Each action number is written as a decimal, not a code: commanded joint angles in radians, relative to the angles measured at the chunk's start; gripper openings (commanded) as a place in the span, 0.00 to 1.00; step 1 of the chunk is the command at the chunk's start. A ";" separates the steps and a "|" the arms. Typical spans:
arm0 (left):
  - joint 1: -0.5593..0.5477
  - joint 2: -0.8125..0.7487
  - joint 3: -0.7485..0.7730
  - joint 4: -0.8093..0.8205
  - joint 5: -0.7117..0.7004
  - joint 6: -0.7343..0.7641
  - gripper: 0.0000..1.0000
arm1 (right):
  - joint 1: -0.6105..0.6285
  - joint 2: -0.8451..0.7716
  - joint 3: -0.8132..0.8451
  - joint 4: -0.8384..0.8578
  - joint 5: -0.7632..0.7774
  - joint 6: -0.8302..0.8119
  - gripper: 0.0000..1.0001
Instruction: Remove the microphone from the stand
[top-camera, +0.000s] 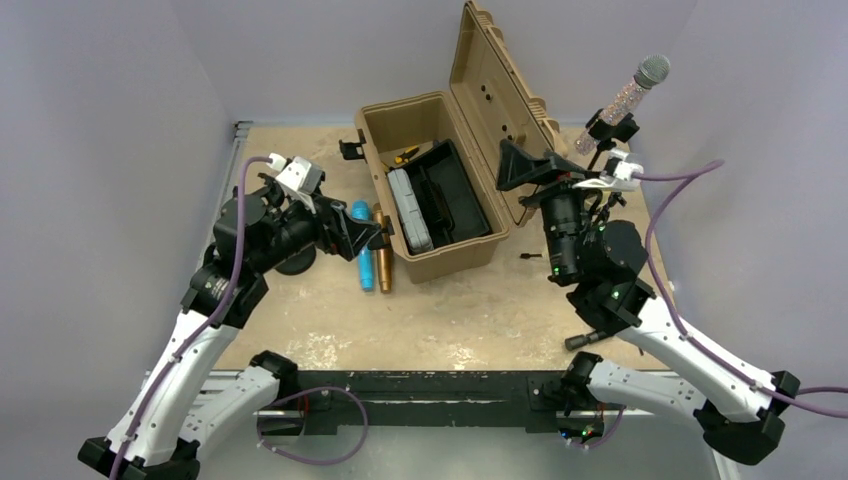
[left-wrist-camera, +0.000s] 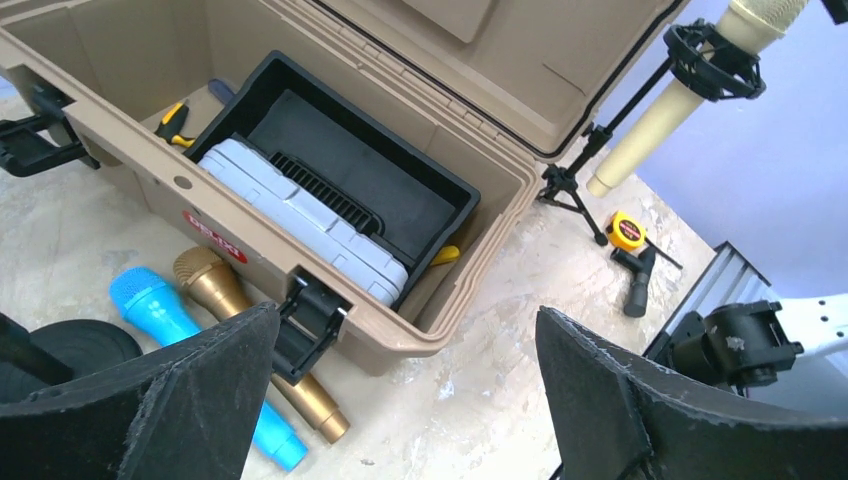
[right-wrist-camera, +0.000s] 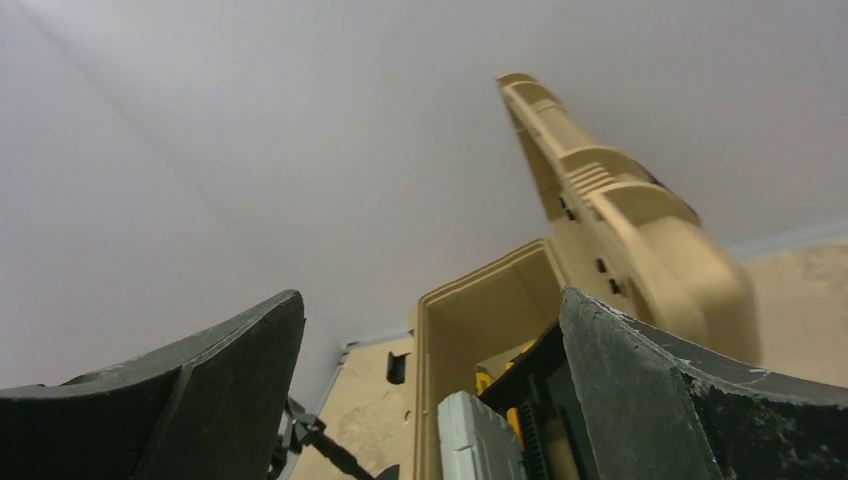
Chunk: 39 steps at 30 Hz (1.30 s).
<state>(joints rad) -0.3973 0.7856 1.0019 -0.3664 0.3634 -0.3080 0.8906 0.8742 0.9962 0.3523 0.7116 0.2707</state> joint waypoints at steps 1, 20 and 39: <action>-0.032 -0.014 0.035 -0.007 -0.017 0.050 0.96 | -0.005 -0.001 0.101 -0.210 0.272 0.123 0.99; -0.064 -0.014 0.029 0.001 -0.007 0.046 0.95 | -0.048 -0.116 0.187 -0.840 0.464 0.723 0.92; -0.095 -0.035 0.023 0.006 -0.007 0.045 0.96 | -0.650 0.142 0.295 -0.252 -0.093 0.016 0.90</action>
<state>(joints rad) -0.4793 0.7513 1.0023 -0.3862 0.3550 -0.2764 0.5034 0.9443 1.2625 -0.0345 0.9558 0.4358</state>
